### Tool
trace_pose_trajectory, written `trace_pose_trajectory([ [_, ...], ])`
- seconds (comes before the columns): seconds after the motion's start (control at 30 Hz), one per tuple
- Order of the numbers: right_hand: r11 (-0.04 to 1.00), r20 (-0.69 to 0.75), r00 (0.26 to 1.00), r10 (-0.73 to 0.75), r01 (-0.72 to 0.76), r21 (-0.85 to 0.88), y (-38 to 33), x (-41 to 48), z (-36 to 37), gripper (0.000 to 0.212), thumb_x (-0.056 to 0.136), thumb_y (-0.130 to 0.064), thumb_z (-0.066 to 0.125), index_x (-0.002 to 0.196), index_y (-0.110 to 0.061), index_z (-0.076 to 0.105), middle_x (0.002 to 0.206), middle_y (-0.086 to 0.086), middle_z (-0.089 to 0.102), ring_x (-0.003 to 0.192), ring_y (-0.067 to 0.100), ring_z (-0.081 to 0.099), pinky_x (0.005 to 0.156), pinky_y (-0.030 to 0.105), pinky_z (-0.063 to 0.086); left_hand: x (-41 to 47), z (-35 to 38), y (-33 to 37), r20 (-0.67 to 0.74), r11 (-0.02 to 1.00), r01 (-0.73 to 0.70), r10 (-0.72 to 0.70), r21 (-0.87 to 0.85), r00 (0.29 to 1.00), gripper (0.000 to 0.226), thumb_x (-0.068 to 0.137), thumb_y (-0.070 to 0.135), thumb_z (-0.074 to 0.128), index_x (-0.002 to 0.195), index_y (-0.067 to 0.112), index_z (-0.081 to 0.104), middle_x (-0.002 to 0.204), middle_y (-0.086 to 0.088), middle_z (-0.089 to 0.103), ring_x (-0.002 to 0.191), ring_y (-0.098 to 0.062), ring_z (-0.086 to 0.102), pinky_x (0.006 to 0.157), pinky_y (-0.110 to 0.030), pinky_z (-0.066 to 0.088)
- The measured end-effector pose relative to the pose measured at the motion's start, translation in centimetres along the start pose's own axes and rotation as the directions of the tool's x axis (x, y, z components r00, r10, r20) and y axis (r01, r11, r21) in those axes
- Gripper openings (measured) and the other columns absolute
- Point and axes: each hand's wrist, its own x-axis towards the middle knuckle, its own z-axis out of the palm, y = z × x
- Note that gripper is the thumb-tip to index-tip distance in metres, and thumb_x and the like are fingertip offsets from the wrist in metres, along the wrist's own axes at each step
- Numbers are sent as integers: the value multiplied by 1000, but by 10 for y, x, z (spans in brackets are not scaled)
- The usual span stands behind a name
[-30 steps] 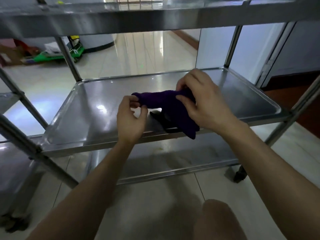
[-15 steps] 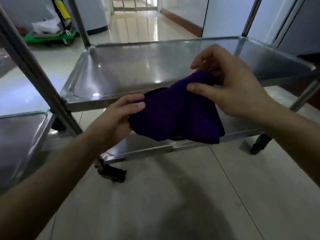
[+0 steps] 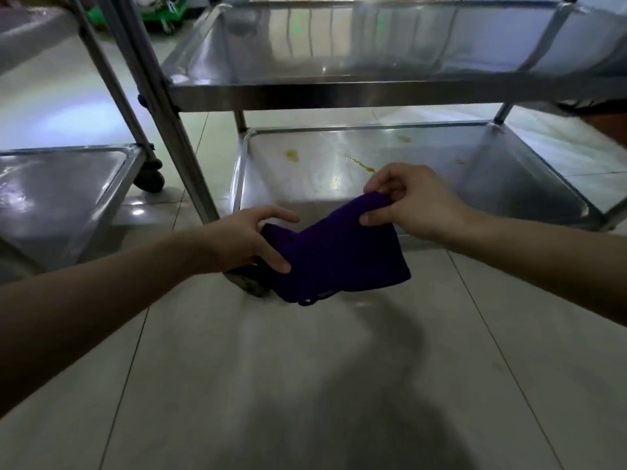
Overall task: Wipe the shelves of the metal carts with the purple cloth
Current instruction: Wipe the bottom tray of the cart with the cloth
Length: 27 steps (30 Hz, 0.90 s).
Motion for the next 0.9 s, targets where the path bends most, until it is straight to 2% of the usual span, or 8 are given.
trace_pose_trajectory([
  [0.13,991,19,998,63,-65,115,38,3,26,44,71,-3,99,97,-23,70,95,-1,71,78,12,71,69,29,56,23,2,-16,-257,858,2,152,514,955,26,83,9,90,101,27,85,96,2,82,94,-18,79,78,-32,67],
  [0.23,991,103,989,104,-112,77,57,6,35,43,73,-5,98,101,-20,70,98,1,72,78,12,70,72,29,57,36,0,-29,-272,656,15,292,755,917,7,85,26,89,90,24,85,107,7,68,107,-10,64,87,-29,57],
  [0.3,986,147,981,130,-143,82,58,17,35,42,74,-3,97,102,-20,70,97,1,73,77,9,72,73,31,64,46,-10,-29,-272,657,11,296,754,916,11,89,33,85,94,23,83,113,7,66,109,-9,63,91,-31,57],
  [0.43,990,26,993,117,-119,77,49,78,25,44,74,-13,99,107,-19,71,109,5,75,94,22,76,84,40,65,76,-36,-12,-417,766,2,347,643,840,17,93,35,80,105,22,79,83,11,74,71,-3,72,57,-10,49],
  [0.5,993,-35,997,66,-70,-95,46,107,25,59,81,-27,97,129,-18,64,124,6,71,105,22,72,85,35,60,90,-46,-9,-489,744,9,430,668,759,40,92,34,85,125,16,72,99,5,73,80,-4,68,66,-11,46],
  [0.6,862,92,995,27,23,-506,63,113,52,83,94,-42,81,158,-10,40,150,18,54,134,36,56,106,44,50,98,-46,-21,-470,719,2,452,695,758,69,90,30,89,147,11,56,131,-10,66,112,-23,67,90,-29,54],
  [0.77,705,302,942,-147,314,-636,88,83,104,66,106,-51,60,160,-16,42,161,11,42,152,31,36,125,51,31,73,-36,-70,-424,713,-7,424,701,800,29,93,50,81,110,31,67,85,15,73,75,2,72,69,-25,62],
  [0.9,685,268,936,-227,349,-640,72,99,134,68,105,-67,45,160,-28,43,168,9,36,160,32,24,128,62,22,44,-53,-104,-584,852,125,235,509,777,56,83,80,73,78,25,76,61,5,73,56,-7,72,56,-27,56],
])
